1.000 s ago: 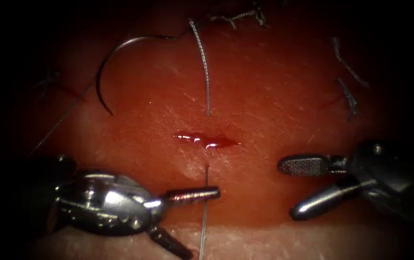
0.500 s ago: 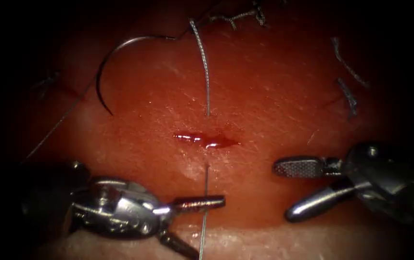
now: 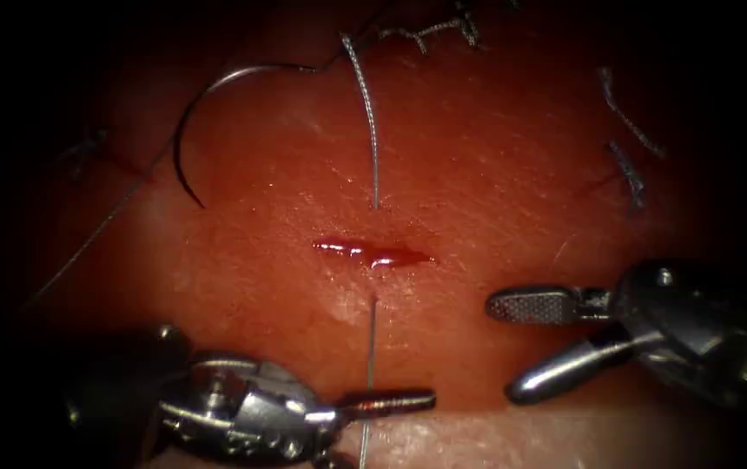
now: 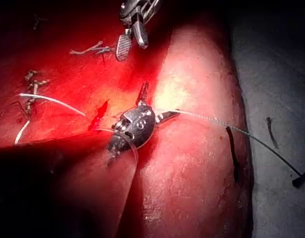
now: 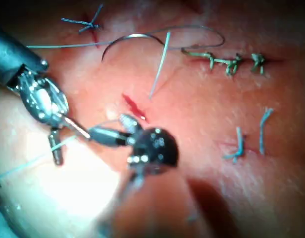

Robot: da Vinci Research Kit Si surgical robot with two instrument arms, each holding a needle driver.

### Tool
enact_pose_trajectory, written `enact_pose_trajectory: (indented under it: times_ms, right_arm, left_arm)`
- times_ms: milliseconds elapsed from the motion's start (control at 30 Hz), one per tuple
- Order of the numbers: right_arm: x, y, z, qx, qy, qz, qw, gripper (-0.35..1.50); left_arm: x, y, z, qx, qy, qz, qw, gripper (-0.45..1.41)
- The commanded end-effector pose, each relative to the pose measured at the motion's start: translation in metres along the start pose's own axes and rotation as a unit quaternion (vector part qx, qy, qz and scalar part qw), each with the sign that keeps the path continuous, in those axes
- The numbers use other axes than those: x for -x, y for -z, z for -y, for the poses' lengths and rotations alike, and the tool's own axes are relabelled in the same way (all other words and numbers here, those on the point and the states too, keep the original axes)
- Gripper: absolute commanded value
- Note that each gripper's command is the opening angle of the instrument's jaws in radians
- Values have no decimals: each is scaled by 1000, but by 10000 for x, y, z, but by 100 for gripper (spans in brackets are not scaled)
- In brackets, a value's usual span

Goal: Wound Closure
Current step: Grab the long suture end with the left gripper.

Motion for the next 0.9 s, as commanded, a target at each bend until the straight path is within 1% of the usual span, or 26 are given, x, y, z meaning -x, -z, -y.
enact_pose_trajectory:
  times_ms: [33, 200, 400, 533, 567, 600, 633, 667, 700, 767, 800, 900]
  right_arm:
    - [5, -8, -3, -2, 1, 0, 1000, 133]
    - [5, -8, -3, -4, 1, 0, 1000, 133]
    - [6, -8, -3, -3, 1, 0, 1000, 133]
    - [6, -8, -3, -3, 1, 0, 1000, 133]
    - [6, -8, -3, -3, 1, 0, 1000, 133]
    - [6, -8, -3, -3, 1, 0, 1000, 133]
    - [6, -8, -3, -3, 1, 0, 1000, 133]
    - [6, -8, -3, -3, 1, 0, 1000, 133]
    - [6, -8, -3, -3, 1, 0, 1000, 133]
    - [6, -8, -3, -3, 1, 0, 1000, 133]
    - [6, -8, -3, -3, 1, 0, 1000, 133]
    - [6, -8, -3, -3, 1, 0, 1000, 133]
  left_arm:
    - [2, -7, 1, 0, -1, -1, 1000, 84]
    - [-6, -9, -2, 2, -2, -2, 1000, 84]
    - [-5, -5, -3, 5, 6, -5, 1000, 84]
    - [-4, -1, -6, -2, 8, 1, 1000, 84]
    - [-4, 0, -7, -4, 11, 3, 1000, 79]
    - [-4, 1, -8, -6, 13, 4, 1000, 56]
    - [-4, 3, -9, -6, 22, 5, 1000, 24]
    - [-4, 5, -10, -9, 34, 7, 999, -28]
    - [-5, 6, -12, -17, 48, 14, 999, -45]
    - [-5, 9, -15, -25, 76, 19, 997, -45]
    - [-6, 9, -16, -25, 78, 20, 996, -45]
    - [-8, 9, -18, -37, 99, 5, 994, -45]
